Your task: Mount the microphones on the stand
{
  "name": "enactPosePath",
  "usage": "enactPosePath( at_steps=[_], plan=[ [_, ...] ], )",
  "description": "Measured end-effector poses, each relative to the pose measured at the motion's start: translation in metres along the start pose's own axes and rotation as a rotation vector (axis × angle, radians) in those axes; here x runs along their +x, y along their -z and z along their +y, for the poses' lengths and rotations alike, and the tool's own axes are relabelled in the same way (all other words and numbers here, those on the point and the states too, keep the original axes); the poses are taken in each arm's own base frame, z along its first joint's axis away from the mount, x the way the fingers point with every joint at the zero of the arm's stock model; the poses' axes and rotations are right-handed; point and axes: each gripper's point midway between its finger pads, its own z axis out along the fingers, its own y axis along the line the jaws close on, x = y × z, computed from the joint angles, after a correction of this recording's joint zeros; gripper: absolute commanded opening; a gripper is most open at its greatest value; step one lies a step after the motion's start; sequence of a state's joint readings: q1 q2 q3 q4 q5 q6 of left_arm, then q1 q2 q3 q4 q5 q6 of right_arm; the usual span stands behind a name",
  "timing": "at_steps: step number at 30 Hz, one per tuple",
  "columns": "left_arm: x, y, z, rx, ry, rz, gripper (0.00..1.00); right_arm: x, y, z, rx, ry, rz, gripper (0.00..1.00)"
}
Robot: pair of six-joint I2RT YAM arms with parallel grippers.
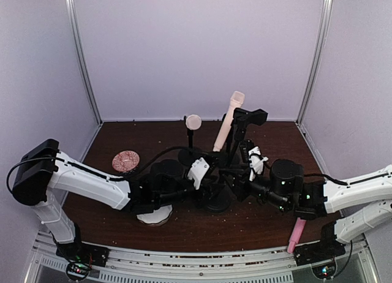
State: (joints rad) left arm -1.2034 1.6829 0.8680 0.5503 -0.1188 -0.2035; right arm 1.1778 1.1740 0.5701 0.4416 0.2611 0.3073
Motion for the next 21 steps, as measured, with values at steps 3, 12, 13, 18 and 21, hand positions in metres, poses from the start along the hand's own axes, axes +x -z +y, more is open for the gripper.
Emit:
enactPosePath(
  at_steps=[3,12,13,18,21],
  plan=[
    [0.003,-0.002,-0.001,0.005,-0.01,0.004,0.27,0.001,0.0,0.001,-0.009,0.001,0.003,0.0],
    [0.005,-0.003,-0.008,0.043,-0.048,0.004,0.0,0.002,0.0,0.004,-0.022,0.003,0.011,0.0],
    [0.005,-0.003,-0.008,0.046,-0.05,0.004,0.0,0.002,0.0,0.004,-0.024,0.006,0.012,0.0],
    [0.009,-0.001,-0.011,0.115,-0.045,-0.001,0.0,0.006,-0.002,0.013,-0.13,0.053,0.045,0.0],
    [0.013,0.006,-0.018,0.212,-0.036,-0.002,0.0,0.01,-0.001,0.023,-0.239,0.097,0.074,0.0]
  ],
)
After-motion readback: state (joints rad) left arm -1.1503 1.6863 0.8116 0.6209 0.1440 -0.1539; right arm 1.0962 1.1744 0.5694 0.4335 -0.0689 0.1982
